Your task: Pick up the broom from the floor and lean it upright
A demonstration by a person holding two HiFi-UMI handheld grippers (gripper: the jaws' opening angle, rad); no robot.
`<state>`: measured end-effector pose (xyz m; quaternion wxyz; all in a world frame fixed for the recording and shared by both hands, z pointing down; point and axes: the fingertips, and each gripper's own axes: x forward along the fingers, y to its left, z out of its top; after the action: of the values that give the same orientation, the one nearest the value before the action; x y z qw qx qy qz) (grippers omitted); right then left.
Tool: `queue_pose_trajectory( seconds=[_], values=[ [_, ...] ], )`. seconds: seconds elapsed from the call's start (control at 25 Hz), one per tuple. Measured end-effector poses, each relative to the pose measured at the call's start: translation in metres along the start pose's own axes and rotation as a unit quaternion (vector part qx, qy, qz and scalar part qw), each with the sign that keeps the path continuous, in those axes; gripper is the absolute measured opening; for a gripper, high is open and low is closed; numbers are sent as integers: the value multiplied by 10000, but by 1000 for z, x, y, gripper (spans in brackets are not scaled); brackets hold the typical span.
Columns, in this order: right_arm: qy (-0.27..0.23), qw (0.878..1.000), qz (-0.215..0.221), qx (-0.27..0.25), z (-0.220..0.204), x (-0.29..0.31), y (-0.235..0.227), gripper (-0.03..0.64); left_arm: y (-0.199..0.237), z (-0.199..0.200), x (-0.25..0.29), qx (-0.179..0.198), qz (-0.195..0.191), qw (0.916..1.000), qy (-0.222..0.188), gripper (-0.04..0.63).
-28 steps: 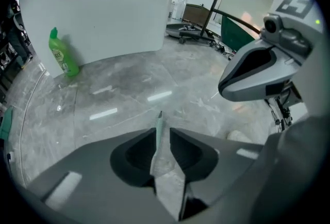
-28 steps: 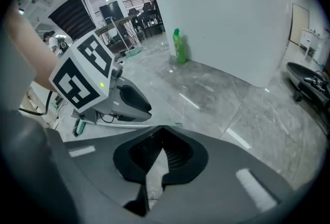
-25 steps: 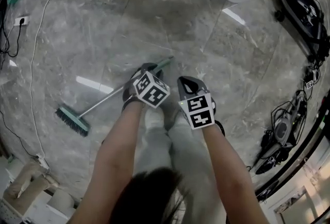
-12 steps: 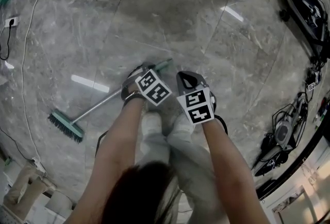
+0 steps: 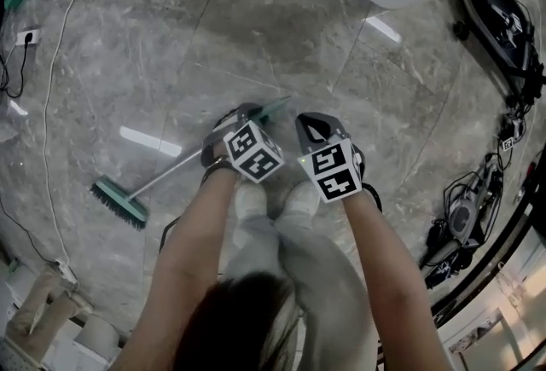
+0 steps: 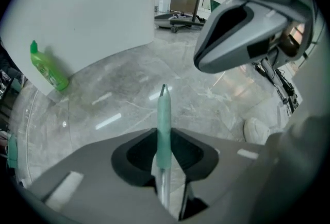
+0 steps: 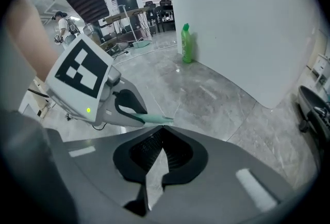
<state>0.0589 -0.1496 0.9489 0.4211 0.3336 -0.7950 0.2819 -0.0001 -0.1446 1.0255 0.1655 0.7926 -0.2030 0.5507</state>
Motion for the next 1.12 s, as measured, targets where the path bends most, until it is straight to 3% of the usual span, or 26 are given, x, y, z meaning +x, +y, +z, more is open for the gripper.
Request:
queue_pose_trajectory(
  seconds=[0.2,0.44,0.84,1.12],
  values=[
    [-376,9991,-181,88,33,-42,-18,2,30,46,-52,-256,279,9976,-580,83],
    [-974,9949,-243,-52,103,-96,-36,2,80,105,-127,-556,684,9882,-1253,83],
    [-1447,9886,-163,-388,180,-173,-29,2,117,156,-221,-883,1034,9752,-1746,81],
    [-1665,9849,-72,-464,208,-217,-20,2,138,184,-274,-1053,1219,9667,-1989,81]
  ],
)
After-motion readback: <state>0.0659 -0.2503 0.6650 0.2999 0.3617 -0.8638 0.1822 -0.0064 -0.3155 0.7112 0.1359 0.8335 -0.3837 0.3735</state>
